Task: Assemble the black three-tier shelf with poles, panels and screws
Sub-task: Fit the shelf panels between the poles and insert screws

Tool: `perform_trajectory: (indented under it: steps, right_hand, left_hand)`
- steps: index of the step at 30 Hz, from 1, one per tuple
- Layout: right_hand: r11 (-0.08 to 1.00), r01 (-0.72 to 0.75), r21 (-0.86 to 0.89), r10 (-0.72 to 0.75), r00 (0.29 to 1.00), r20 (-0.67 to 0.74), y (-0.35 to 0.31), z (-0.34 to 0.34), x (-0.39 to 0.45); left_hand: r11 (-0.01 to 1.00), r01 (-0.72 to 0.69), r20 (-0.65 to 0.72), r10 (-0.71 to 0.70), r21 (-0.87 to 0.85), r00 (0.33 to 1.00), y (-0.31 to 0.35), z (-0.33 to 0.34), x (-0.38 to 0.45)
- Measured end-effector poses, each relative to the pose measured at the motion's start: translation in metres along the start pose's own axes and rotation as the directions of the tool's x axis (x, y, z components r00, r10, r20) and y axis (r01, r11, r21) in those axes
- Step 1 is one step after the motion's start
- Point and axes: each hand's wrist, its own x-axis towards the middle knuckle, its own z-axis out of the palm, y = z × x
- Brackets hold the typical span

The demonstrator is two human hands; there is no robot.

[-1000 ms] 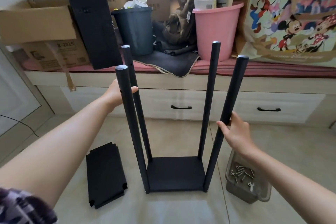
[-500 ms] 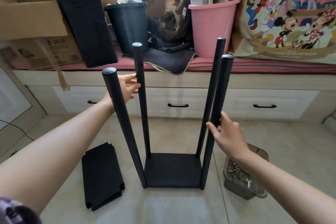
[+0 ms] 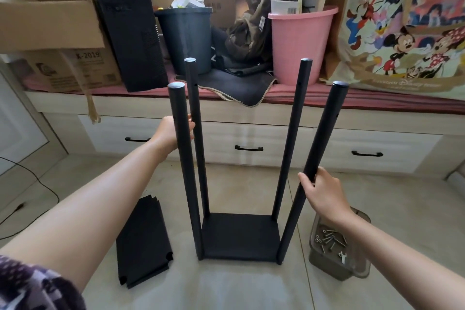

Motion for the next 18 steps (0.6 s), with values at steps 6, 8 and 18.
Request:
perform_trajectory:
  steps: [6, 8, 18]
  right_hand:
    - [0.918, -0.186, -0.351, 0.319, 0.872, 0.371, -0.010, -0.004, -0.023]
    - [0.915, -0.198, -0.352, 0.349, 0.824, 0.445, -0.013, -0.005, -0.030]
    - [0.940, 0.029, -0.339, 0.206, 0.744, 0.636, -0.068, 0.047, -0.065]
  left_hand:
    - [0.995, 0.080, 0.013, -0.079, -0.052, 0.997, -0.010, -0.008, -0.031]
    - [0.995, 0.098, 0.026, -0.097, -0.017, 0.995, -0.018, -0.015, -0.043]
    - [0.934, 0.340, 0.004, -0.342, 0.106, 0.940, -0.115, -0.076, -0.111]
